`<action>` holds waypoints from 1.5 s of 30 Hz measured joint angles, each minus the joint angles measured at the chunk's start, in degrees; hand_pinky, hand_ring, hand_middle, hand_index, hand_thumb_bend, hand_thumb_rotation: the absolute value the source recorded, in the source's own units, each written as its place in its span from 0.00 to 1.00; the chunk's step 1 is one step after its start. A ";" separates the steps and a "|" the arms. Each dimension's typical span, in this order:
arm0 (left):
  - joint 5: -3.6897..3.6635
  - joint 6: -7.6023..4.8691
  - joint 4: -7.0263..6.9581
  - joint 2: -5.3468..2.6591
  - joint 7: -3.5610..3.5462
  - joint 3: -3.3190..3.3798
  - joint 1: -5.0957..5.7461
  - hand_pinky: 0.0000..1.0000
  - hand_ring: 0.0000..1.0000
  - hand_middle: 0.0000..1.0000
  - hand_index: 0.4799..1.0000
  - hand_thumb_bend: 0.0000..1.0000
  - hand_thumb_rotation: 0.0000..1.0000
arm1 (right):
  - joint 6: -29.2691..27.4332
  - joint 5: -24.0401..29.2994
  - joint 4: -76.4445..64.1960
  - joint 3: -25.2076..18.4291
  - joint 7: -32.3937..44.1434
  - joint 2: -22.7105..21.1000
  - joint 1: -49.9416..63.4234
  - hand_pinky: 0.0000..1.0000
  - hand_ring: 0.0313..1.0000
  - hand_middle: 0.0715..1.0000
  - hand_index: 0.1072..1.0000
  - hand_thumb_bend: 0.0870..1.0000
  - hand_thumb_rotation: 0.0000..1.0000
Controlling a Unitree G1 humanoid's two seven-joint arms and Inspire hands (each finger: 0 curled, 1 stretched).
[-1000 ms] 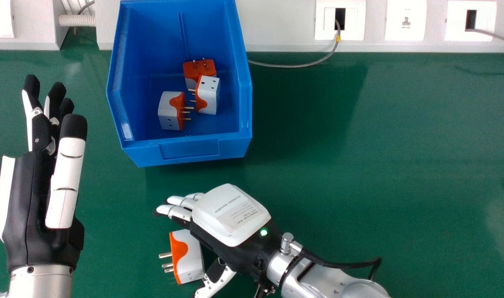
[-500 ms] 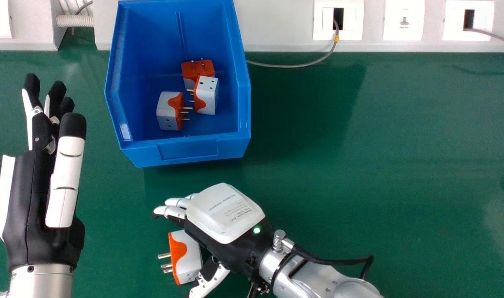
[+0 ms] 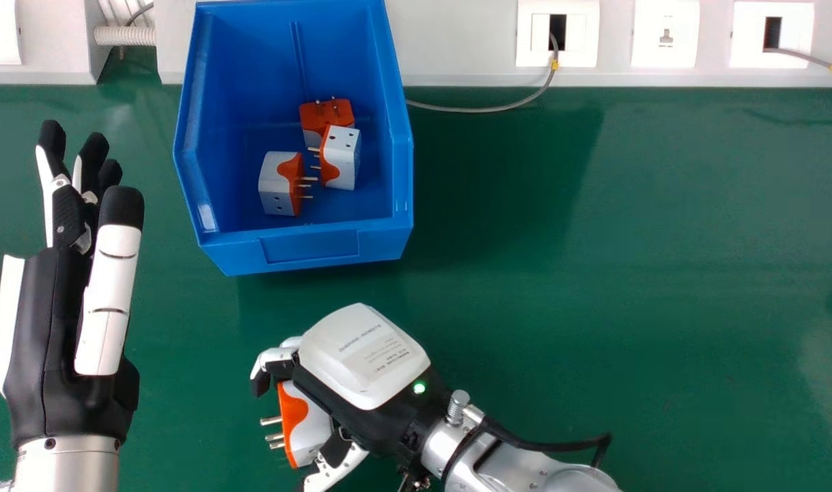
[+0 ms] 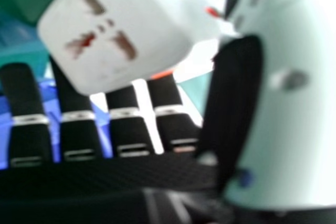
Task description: Pick all objects and put in blue box
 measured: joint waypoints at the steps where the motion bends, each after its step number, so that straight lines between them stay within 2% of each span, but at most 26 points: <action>1: 0.00 0.00 0.00 0.00 0.00 0.00 0.00 1.00 1.00 1.00 1.00 0.71 0.83 | -0.50 0.01 0.03 0.02 0.09 0.21 -0.03 0.20 0.22 0.37 0.46 0.47 0.00; 4: -0.05 -0.01 0.00 0.00 -0.07 0.01 0.01 1.00 1.00 1.00 1.00 0.71 0.81 | -0.41 1.98 0.63 -1.38 1.95 0.65 -0.55 0.19 0.22 0.39 0.45 0.47 0.00; 13: -0.05 0.01 -0.07 0.02 -0.03 0.05 0.01 1.00 1.00 1.00 1.00 0.71 0.81 | -1.03 3.03 1.47 -2.23 4.11 1.21 -2.24 0.19 0.23 0.41 0.44 0.47 0.00; 21: -0.04 0.05 -0.71 0.02 -0.01 0.04 0.11 1.00 1.00 1.00 1.00 0.70 0.80 | -1.63 4.11 1.89 -3.00 4.95 1.45 -2.32 0.20 0.25 0.42 0.43 0.47 0.00; 26: -0.32 0.06 -0.71 0.02 -0.06 0.04 0.11 1.00 1.00 1.00 1.00 0.70 0.78 | -2.05 4.45 1.78 -3.39 5.31 1.28 -2.31 0.19 0.23 0.41 0.44 0.47 0.00; 32: -0.16 0.15 -0.73 0.02 0.05 0.03 0.11 1.00 1.00 1.00 1.00 0.71 0.79 | -2.11 4.83 -3.12 -4.61 6.50 -1.03 0.35 0.14 0.16 0.36 0.45 0.46 0.00; 38: 0.48 0.28 -0.75 0.03 0.39 0.01 -0.01 1.00 1.00 1.00 1.00 0.72 0.80 | -2.61 5.22 -16.15 -7.31 8.03 -4.91 4.68 0.14 0.16 0.36 0.45 0.46 0.00; 42: 0.36 0.38 -0.74 0.03 0.46 0.07 -0.04 1.00 1.00 1.00 1.00 0.74 0.80 | -1.52 5.58 -23.78 -7.99 9.58 -5.84 6.88 0.13 0.16 0.37 0.45 0.46 0.00; 45: 0.76 0.35 -0.72 0.02 0.72 0.06 -0.06 1.00 1.00 1.00 1.00 0.73 0.82 | -0.30 5.33 -26.97 -8.91 10.00 -5.83 7.13 0.13 0.15 0.38 0.45 0.46 0.00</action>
